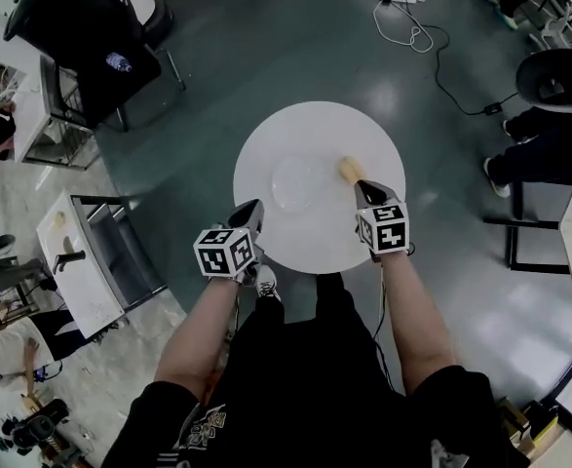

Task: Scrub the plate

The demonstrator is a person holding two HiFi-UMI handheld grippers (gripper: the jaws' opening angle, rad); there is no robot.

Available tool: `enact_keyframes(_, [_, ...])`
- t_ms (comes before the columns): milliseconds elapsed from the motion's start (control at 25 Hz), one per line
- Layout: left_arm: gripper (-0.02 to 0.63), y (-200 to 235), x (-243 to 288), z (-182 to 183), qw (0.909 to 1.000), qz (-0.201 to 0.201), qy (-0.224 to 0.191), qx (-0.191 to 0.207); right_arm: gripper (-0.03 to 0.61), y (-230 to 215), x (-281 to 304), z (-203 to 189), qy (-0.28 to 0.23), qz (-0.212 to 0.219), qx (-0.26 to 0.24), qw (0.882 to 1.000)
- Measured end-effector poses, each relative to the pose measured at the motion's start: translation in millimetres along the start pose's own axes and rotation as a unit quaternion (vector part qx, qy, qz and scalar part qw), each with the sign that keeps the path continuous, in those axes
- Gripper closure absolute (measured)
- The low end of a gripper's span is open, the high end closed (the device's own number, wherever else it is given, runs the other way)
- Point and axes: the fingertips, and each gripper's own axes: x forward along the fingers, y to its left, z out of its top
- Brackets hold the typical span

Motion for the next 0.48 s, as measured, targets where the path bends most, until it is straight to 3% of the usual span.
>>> enact_keyframes(480, [0.607, -47.2, -100.7, 12.0, 0.9927, -0.112, -0.021, 0.040, 0.557, 94.7, -109.9, 26.9, -0.108, 0.018, 0.068, 0.992])
